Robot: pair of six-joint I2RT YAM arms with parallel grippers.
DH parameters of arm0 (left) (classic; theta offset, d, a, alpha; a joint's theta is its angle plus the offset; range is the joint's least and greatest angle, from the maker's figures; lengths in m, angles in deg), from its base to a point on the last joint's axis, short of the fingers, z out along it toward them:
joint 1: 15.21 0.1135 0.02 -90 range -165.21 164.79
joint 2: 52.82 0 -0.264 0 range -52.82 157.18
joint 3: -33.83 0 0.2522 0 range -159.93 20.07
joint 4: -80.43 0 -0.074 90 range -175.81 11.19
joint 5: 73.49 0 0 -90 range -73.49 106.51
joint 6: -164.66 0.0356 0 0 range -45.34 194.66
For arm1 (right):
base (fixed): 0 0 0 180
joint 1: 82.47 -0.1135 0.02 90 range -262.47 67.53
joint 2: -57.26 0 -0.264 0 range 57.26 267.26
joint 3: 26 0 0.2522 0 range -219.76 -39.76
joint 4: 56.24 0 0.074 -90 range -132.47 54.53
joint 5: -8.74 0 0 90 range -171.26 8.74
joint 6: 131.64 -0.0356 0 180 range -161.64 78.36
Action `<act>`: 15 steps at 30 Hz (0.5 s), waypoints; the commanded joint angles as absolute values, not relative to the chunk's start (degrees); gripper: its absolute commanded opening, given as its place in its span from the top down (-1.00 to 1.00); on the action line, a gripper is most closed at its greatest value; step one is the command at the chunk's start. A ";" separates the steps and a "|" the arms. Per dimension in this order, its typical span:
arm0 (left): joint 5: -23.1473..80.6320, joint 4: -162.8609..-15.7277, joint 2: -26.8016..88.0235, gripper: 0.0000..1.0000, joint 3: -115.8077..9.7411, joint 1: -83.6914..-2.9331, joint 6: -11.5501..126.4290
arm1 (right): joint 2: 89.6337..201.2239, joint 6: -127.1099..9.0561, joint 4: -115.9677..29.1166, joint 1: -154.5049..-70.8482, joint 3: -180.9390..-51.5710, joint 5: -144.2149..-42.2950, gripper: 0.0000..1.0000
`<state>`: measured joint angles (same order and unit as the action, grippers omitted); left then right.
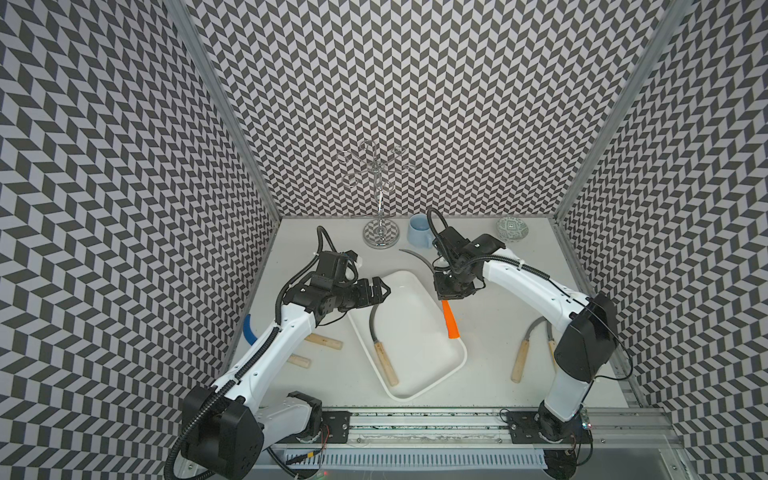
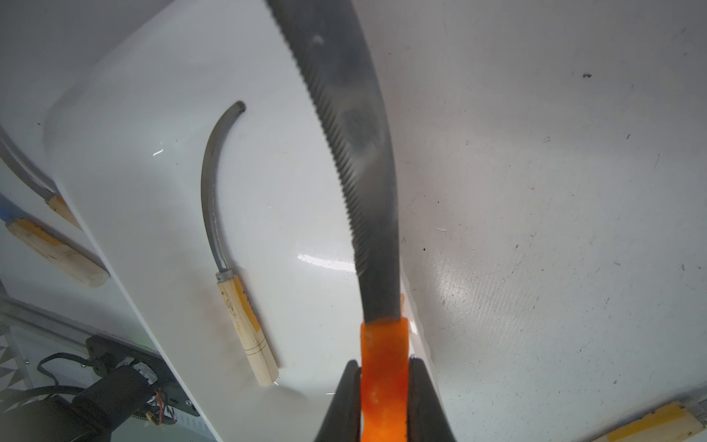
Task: Put small sickles into storage boxes
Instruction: Place the sickle in the storage box.
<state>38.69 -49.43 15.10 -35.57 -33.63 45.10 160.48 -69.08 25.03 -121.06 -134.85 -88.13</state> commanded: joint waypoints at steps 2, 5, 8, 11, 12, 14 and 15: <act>41.43 -51.72 15.34 -0.99 -37.77 -31.97 41.34 | 161.30 -68.64 25.10 -123.52 -136.22 -86.16 0.70; 42.91 -52.71 15.47 -0.99 -37.79 -30.97 39.74 | 161.85 -68.31 25.03 -125.30 -136.16 -85.18 0.70; 43.49 -53.01 15.47 -0.99 -37.65 -30.18 38.99 | 162.29 -67.69 24.94 -127.07 -136.23 -84.18 0.70; 45.22 -54.02 15.39 -0.99 -36.87 -29.48 37.76 | 162.64 -67.01 24.70 -128.55 -136.27 -83.46 0.70; 45.93 -54.52 15.30 -0.99 -36.44 -29.28 37.13 | 162.73 -66.80 24.67 -128.97 -136.27 -83.40 0.70; 47.02 -55.67 14.96 -0.99 -35.47 -28.80 35.70 | 162.85 -66.26 24.44 -129.70 -136.22 -82.97 0.70; 47.41 -56.00 14.78 -0.99 -35.03 -28.43 35.06 | 162.88 -66.00 24.30 -130.05 -136.19 -82.69 0.70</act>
